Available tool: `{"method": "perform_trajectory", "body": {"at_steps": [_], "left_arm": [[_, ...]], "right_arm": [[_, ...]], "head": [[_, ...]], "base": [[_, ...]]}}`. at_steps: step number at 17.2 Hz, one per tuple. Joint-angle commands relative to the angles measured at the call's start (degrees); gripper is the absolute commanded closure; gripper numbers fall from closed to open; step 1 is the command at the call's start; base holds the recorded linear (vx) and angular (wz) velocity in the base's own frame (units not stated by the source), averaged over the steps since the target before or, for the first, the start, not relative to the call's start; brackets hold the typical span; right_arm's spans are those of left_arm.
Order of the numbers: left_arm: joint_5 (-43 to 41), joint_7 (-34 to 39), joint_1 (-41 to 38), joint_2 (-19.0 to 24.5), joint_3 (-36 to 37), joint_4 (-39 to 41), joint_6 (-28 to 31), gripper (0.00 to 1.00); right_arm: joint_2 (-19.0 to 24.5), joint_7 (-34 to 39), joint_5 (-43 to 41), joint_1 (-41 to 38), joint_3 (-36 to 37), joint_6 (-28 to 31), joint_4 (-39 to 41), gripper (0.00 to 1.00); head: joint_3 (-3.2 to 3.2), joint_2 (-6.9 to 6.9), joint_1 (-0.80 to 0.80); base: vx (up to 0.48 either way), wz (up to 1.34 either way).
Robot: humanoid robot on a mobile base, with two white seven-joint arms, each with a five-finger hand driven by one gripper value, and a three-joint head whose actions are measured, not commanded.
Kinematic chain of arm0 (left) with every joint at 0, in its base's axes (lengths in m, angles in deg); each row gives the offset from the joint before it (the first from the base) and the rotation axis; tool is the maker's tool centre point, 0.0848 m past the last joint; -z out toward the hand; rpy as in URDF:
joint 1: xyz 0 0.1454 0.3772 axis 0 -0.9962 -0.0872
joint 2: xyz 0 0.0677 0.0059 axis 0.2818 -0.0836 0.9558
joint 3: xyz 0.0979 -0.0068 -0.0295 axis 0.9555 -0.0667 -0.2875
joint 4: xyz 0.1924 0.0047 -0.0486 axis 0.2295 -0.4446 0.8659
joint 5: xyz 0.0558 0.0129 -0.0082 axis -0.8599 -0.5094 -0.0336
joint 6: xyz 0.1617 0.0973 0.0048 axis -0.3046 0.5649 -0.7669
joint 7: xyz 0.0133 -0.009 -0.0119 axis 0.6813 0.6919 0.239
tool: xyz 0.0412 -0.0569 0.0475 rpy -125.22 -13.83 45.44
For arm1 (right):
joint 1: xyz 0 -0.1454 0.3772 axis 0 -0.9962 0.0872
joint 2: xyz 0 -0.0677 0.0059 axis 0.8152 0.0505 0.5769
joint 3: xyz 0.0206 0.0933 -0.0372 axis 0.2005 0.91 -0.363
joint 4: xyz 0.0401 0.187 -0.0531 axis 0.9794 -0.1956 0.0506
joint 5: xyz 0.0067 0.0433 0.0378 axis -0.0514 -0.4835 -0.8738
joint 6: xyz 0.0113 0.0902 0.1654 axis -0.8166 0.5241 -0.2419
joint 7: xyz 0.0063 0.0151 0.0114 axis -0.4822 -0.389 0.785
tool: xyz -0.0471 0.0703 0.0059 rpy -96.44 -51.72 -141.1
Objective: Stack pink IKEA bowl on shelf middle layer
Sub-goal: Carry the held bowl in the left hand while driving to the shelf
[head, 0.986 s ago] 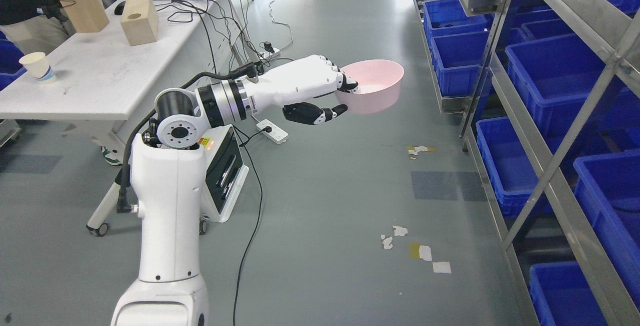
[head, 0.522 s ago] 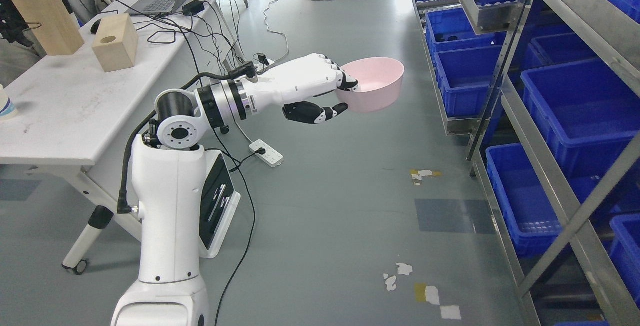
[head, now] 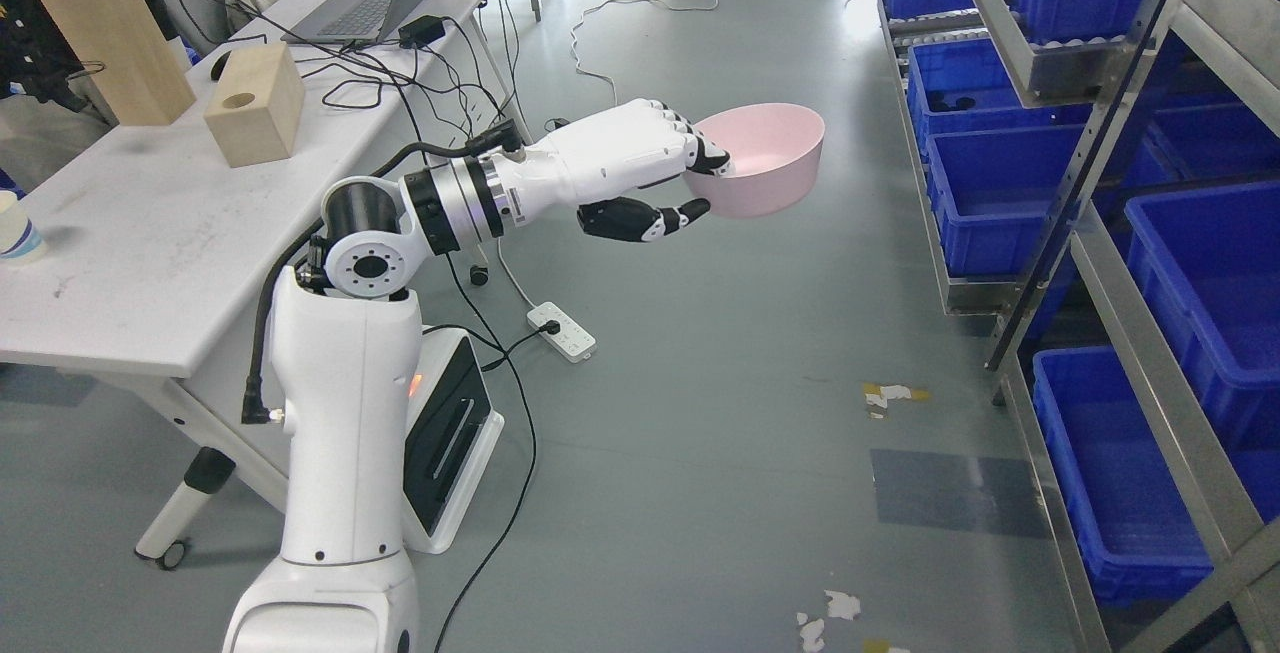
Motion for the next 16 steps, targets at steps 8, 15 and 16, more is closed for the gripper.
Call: {"method": "perform_trajectory", "body": {"at_steps": [8, 15, 16], "left_arm": [[4.2, 0.9, 3.5, 1.0, 7.1, -0.1, -0.6, 0.99], [4.1, 1.4, 3.6, 1.0, 9.0, -0.5, -0.6, 0.98], [4.1, 1.4, 3.6, 1.0, 9.0, -0.7, -0.6, 0.98]], "right_arm": [[-1.0, 0.0, 0.0, -1.2, 0.0, 0.0, 1.0, 0.00], [-1.0, 0.0, 0.0, -1.2, 0.0, 0.0, 1.0, 0.00], [-1.0, 0.0, 0.0, -1.2, 0.0, 0.0, 1.0, 0.00]], "head": [[0.00, 0.00, 0.00], [0.00, 0.00, 0.00], [0.00, 0.00, 0.00]], "base": [[0.127, 0.07], [0.064, 0.00], [0.026, 0.00]]}}
